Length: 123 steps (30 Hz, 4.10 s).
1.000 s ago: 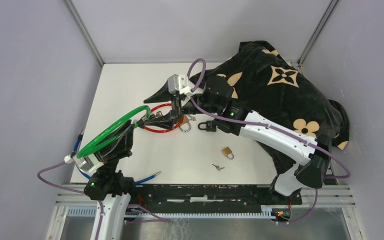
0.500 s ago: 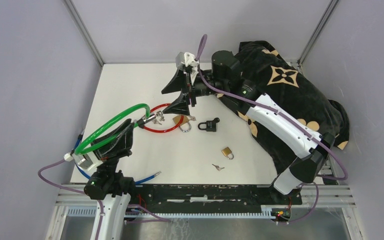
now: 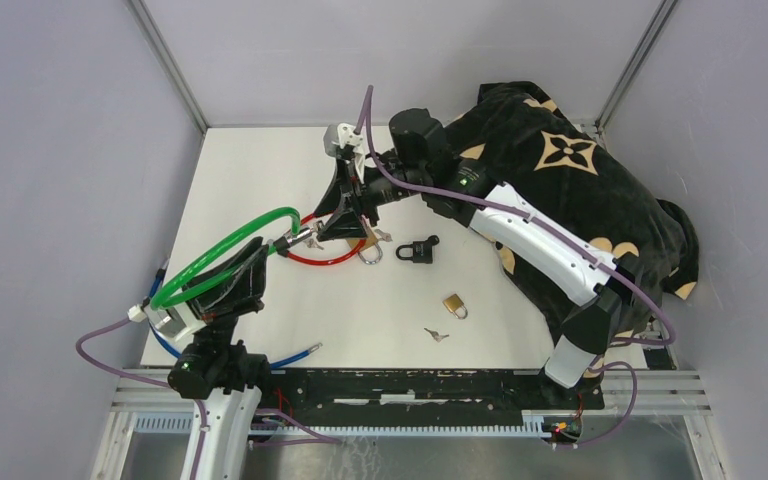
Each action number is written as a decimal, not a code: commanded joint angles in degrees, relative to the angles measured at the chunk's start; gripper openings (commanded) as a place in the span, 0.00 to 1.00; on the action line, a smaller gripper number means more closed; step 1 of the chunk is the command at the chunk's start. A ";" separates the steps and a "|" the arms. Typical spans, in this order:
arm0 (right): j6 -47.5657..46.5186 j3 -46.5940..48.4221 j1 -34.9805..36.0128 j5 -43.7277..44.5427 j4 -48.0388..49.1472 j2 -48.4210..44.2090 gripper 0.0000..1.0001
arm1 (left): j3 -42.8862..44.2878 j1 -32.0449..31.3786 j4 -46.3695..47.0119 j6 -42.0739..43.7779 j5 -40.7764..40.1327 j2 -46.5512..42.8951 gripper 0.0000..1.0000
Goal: Lock with the key
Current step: Lock the lock, then place the lock at the center of the board, then place the key at the center of the board.
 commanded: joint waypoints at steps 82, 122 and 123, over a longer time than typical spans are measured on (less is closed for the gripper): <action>-14.46 -70.31 -8.29 36.61 41.35 -40.74 0.00 | 17.68 -25.79 -76.15 101.60 -18.59 36.43 0.02; -3.03 -46.99 8.09 35.71 25.69 -0.26 0.48 | 37.69 -27.52 -115.52 78.66 -23.12 41.07 1.00; -3.42 -47.06 8.10 36.35 25.52 -0.87 0.48 | 38.83 -26.72 -117.46 77.08 -25.04 43.07 1.00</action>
